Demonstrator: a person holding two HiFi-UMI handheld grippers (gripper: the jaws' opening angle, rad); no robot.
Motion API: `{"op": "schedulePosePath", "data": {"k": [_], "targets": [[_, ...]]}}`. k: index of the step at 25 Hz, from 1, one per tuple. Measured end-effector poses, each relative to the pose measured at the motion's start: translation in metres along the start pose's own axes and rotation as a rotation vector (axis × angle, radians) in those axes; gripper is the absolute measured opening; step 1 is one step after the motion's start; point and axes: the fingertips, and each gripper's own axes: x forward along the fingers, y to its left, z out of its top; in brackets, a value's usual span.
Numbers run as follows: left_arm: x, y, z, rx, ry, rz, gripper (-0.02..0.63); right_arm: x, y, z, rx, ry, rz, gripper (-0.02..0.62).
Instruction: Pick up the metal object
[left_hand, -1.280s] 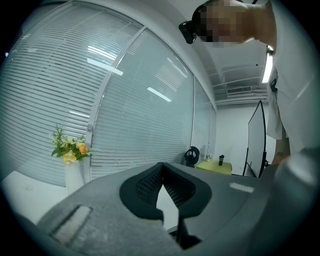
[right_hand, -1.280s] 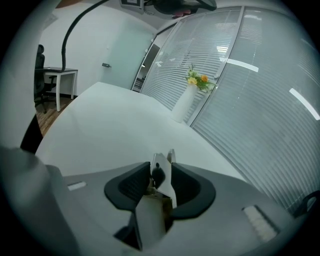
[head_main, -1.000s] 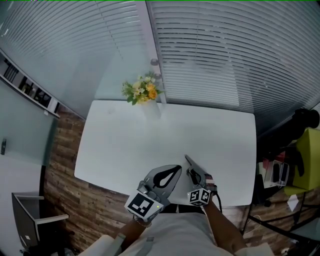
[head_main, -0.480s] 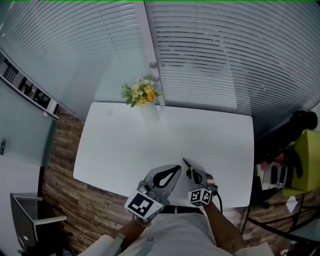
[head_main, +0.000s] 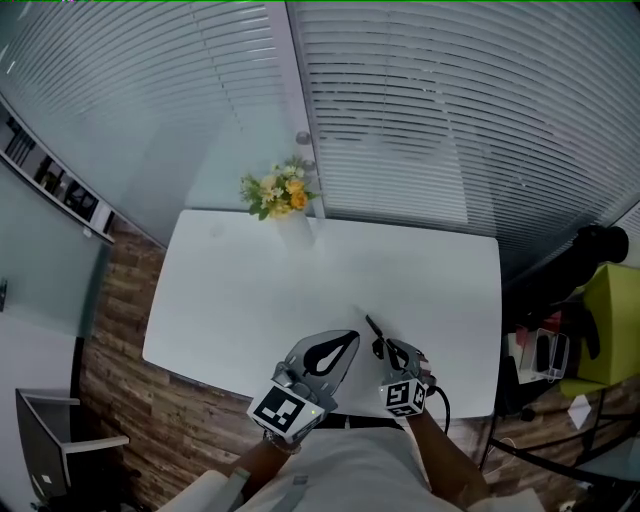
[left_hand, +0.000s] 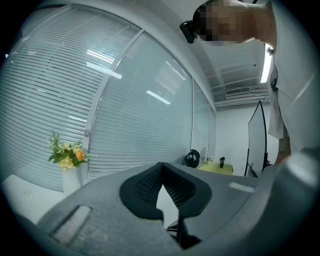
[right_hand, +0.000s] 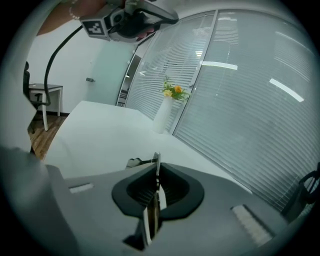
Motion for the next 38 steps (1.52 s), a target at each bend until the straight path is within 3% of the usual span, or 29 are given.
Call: {"op": "schedulePosePath", "data": {"k": [11, 27, 38], "targets": [[0.0, -0.004, 0.004, 0.002, -0.016, -0.008, 0.002, -0.032, -0.039, 0.046, 0.202, -0.066, -0.001, 0.008], [0.005, -0.005, 0.011, 0.006, -0.033, -0.012, 0.002, -0.088, -0.089, 0.138, 0.364, -0.214, 0.026, 0.008], [0.005, -0.003, 0.017, 0.013, -0.036, -0.014, 0.002, -0.134, -0.119, 0.199, 0.419, -0.337, 0.034, 0.008]]}}
